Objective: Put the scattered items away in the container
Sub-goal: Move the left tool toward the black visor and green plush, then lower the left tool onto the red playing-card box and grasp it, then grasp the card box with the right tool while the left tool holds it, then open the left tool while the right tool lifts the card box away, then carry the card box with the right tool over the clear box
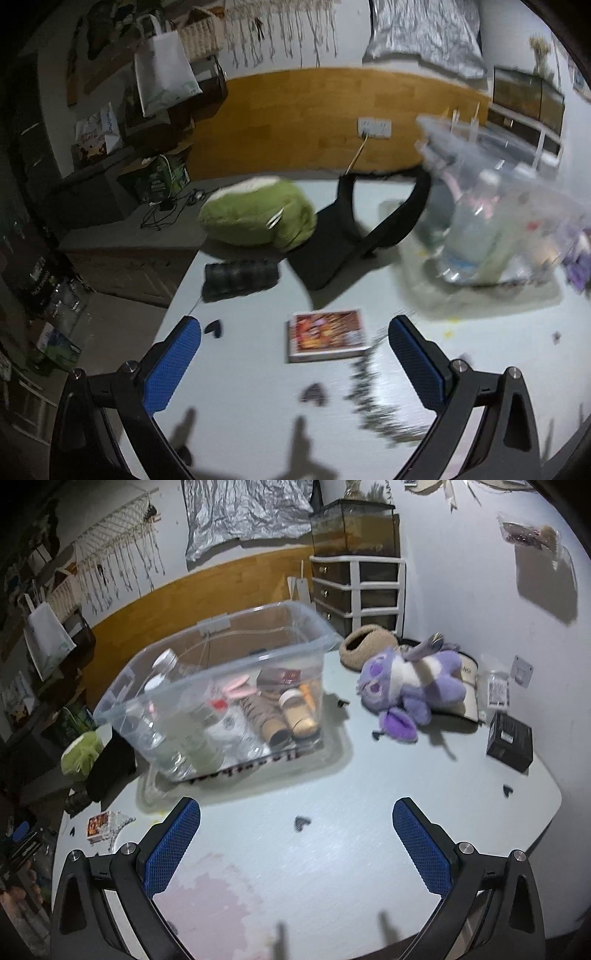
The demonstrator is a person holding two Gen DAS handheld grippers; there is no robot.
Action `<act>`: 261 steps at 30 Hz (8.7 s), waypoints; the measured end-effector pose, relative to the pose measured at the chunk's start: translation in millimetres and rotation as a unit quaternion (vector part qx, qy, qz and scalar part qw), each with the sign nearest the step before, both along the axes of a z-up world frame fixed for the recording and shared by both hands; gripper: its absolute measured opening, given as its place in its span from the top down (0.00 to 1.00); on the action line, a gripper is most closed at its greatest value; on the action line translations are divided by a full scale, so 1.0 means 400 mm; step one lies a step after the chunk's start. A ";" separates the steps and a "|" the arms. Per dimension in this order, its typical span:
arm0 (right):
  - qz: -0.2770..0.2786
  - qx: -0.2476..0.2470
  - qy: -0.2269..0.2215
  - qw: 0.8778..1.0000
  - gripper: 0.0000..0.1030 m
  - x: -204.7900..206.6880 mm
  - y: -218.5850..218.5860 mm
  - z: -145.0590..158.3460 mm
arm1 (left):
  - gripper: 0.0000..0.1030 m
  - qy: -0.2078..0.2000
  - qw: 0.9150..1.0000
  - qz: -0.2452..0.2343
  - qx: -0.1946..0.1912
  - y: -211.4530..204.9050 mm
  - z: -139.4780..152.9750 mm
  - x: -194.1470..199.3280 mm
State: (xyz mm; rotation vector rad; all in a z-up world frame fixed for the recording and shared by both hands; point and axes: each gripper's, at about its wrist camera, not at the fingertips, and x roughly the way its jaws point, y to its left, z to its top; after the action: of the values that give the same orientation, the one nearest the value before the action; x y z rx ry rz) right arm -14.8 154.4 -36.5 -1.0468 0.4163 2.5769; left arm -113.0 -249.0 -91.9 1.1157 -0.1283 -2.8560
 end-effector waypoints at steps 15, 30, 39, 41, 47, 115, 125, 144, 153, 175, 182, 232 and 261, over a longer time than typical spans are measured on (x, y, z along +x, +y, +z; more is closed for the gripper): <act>-0.014 0.003 -0.047 0.999 0.00 -0.042 -0.143 -0.046 | 0.01 -0.079 0.997 -0.018 -0.020 -0.103 -0.195 -0.185; -0.015 0.011 -0.074 0.997 0.00 -0.056 -0.191 -0.069 | 0.00 -0.132 0.990 -0.049 0.013 -0.023 -0.260 -0.330; 0.010 0.018 -0.080 0.997 0.00 -0.074 -0.221 -0.077 | 0.00 -0.140 0.990 0.005 -0.009 -0.014 -0.274 -0.371; 0.016 0.022 -0.080 0.996 0.00 -0.073 -0.228 -0.076 | 0.00 -0.146 0.989 -0.006 -0.011 -0.008 -0.275 -0.364; 0.026 0.004 -0.083 0.996 0.00 -0.067 -0.229 -0.092 | 0.00 -0.149 0.988 -0.031 -0.013 -0.013 -0.279 -0.278; 0.363 -0.164 -0.222 0.890 0.72 -0.414 -0.599 -0.458 | 0.43 -0.185 0.957 -0.223 -0.001 0.097 -0.299 0.239; 0.240 -0.226 -0.216 0.919 0.72 -0.231 -0.283 -0.443 | 0.43 -0.178 0.936 -0.304 -0.013 0.274 -0.303 0.207; 0.016 -0.402 -0.161 0.901 0.33 0.046 0.105 -0.481 | 0.43 -0.178 0.864 -0.471 0.003 0.714 -0.298 0.194; -0.015 -0.516 -0.144 0.844 0.33 0.081 0.176 -0.554 | 0.43 -0.250 0.837 -0.467 0.135 0.756 -0.295 0.146; 0.046 -0.559 -0.246 0.791 0.76 -0.063 0.118 -0.586 | 0.43 -0.312 0.765 -0.526 0.202 0.729 -0.300 0.097; 0.018 -0.570 -0.221 0.791 0.81 -0.035 0.100 -0.562 | 0.40 -0.246 0.797 -0.537 0.125 0.705 -0.245 0.144; 0.299 -0.099 -0.124 0.941 0.81 -0.820 0.288 0.183 | 0.44 0.186 0.932 -0.309 -0.046 0.634 0.417 -0.218; 0.332 0.319 -0.443 0.769 0.49 -1.016 0.021 -0.286 | 0.44 0.118 0.972 -0.203 0.031 0.389 0.269 -0.238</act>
State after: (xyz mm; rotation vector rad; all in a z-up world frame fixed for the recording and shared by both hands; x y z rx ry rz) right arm -421.1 162.8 -150.8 -2.1239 -1.1579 1.9809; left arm -208.2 -93.5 15.9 0.8282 -0.2859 -3.3497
